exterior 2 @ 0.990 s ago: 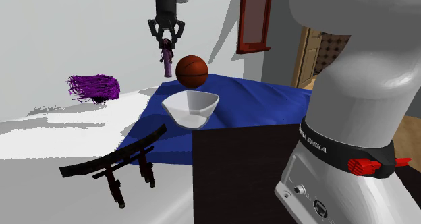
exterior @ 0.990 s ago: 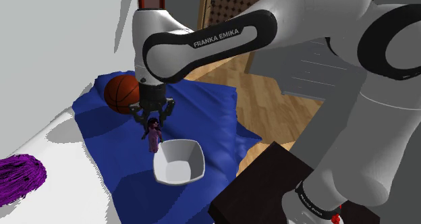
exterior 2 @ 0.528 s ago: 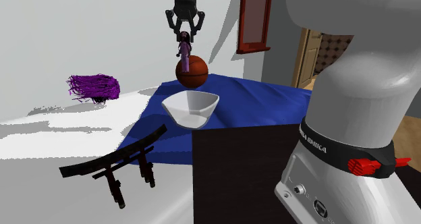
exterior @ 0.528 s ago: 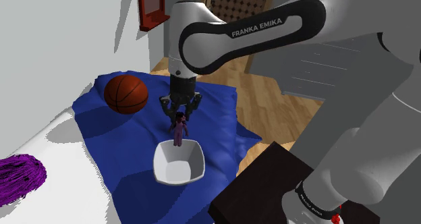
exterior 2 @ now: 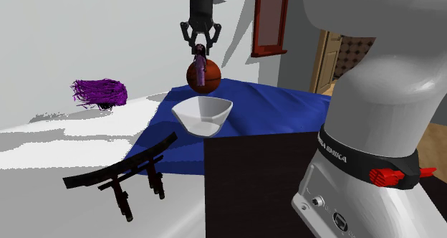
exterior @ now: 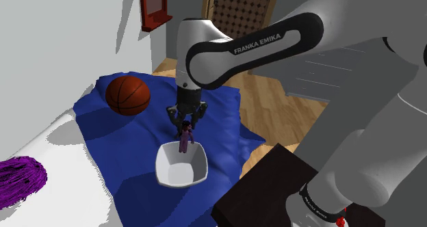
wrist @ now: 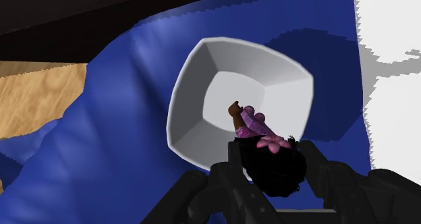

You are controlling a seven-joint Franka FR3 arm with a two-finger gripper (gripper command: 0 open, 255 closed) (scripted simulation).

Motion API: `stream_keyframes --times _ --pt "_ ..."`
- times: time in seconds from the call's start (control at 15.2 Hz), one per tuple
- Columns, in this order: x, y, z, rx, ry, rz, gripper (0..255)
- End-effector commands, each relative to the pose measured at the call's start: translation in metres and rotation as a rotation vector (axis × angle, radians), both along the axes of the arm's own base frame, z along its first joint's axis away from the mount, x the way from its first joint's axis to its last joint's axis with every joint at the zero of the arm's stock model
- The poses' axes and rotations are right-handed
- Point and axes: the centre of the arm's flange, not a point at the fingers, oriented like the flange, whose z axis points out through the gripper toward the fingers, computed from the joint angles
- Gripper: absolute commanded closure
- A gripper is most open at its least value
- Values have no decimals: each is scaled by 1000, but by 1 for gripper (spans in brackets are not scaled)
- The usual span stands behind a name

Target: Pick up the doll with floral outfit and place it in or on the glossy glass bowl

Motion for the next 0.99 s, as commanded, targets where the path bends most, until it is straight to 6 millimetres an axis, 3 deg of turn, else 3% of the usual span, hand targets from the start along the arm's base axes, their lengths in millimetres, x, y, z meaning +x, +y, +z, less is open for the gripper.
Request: stream_keyframes --times 0.0,0.92 --pt "1 0 -11 0 -1 0 255" --pt "1 0 -84 0 0 0 255"
